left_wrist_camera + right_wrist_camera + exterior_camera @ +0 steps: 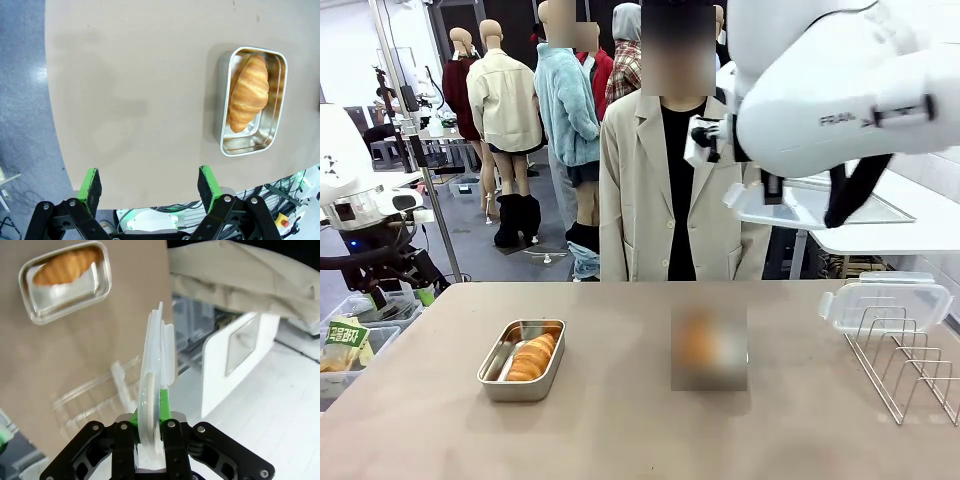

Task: Place the bread in airtight containers.
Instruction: Release when the human grabs the Airtight Container lid.

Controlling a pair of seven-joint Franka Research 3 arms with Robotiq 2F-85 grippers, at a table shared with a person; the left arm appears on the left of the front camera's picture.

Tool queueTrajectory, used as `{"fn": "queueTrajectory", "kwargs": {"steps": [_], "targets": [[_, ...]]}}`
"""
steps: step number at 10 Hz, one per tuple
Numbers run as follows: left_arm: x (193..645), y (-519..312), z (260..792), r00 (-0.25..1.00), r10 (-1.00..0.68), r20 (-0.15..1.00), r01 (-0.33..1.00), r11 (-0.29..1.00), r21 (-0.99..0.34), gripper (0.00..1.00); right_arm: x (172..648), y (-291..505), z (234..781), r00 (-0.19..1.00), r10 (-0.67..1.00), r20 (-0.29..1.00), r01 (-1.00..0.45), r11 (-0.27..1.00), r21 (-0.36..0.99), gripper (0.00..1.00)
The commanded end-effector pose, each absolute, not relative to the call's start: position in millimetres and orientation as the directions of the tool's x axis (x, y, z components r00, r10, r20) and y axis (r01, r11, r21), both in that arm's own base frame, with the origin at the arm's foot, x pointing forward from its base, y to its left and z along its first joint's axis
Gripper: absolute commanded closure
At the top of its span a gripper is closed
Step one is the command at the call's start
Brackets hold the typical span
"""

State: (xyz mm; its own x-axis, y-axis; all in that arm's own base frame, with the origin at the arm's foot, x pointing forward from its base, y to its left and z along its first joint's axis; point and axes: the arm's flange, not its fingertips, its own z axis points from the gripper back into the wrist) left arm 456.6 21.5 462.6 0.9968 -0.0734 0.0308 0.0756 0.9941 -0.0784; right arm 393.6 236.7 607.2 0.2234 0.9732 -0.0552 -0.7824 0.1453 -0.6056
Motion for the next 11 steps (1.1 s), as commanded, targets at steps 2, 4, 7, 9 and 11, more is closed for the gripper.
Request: {"fn": "queueTrajectory", "kwargs": {"steps": [2,4,7,9,11], "targets": [[458,22,465,0.997,-0.072,0.031,0.075,0.995,-0.071,0.0,448,268,603,0.213,0.972,-0.098,-0.812,0.121,-0.571,1.0],[458,22,465,0.997,-0.072,0.031,0.075,0.995,-0.071,0.0,466,277,605,0.218,0.97,-0.108,-0.826,0.124,-0.55,1.0],[458,22,465,0.997,-0.072,0.031,0.075,0.995,-0.071,0.0,481,278,606,0.241,0.963,-0.121,-0.833,0.141,-0.534,1.0],[458,22,465,0.997,-0.072,0.031,0.075,0.995,-0.071,0.0,481,276,606,0.229,0.964,-0.137,-0.843,0.126,-0.522,1.0],[458,22,465,0.997,-0.072,0.031,0.075,0.995,-0.071,0.0,484,275,605,0.237,0.961,-0.145,-0.845,0.131,-0.518,1.0]]}}
